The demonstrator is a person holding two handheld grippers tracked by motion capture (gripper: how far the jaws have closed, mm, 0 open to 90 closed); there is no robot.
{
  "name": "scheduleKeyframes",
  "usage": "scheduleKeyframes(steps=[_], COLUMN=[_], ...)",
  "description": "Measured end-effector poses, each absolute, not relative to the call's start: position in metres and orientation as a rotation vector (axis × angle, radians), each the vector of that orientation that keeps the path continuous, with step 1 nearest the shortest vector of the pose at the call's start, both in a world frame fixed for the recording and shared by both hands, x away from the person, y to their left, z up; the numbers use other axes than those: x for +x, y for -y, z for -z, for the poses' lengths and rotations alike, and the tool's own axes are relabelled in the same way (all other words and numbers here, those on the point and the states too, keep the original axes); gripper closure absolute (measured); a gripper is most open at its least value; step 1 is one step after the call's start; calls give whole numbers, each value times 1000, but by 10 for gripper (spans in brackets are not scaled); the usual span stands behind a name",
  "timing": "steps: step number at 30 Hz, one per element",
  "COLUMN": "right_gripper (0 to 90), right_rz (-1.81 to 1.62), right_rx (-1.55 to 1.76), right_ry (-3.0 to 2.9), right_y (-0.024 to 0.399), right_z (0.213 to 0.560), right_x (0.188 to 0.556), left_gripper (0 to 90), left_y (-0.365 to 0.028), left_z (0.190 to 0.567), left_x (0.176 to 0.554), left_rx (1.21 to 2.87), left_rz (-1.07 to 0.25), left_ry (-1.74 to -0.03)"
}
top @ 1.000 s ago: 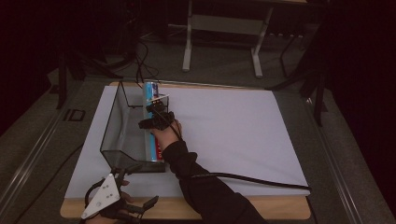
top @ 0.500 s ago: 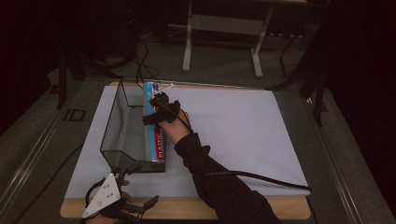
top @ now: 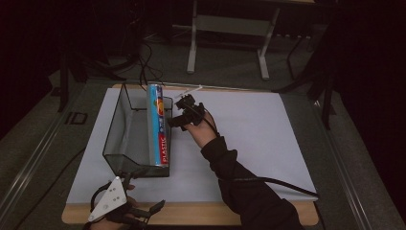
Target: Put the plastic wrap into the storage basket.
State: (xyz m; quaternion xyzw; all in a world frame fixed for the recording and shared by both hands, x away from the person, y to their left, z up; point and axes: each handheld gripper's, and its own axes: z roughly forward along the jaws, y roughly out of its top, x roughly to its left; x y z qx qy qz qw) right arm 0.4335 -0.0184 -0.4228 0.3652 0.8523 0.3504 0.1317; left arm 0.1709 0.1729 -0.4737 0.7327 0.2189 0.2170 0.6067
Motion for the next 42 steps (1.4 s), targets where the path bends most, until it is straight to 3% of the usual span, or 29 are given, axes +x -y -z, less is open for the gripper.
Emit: scheduleKeyframes(steps=[13,24,42], right_gripper=[140,160,159], right_rz=[-1044,-990,-1037], right_rx=[1045,1063,1087], right_ry=[-2403,-2415,-2429], right_y=[65,114,156], right_z=[414,430,456], right_x=[425,418,389], left_gripper=[13,12,12], left_y=[-173,-172,-168], left_z=[474,475,475], left_x=[171,172,171], left_rx=[1697,1700,1706], left_rz=[-502,-499,-494], left_ry=[-506,-510,-500])
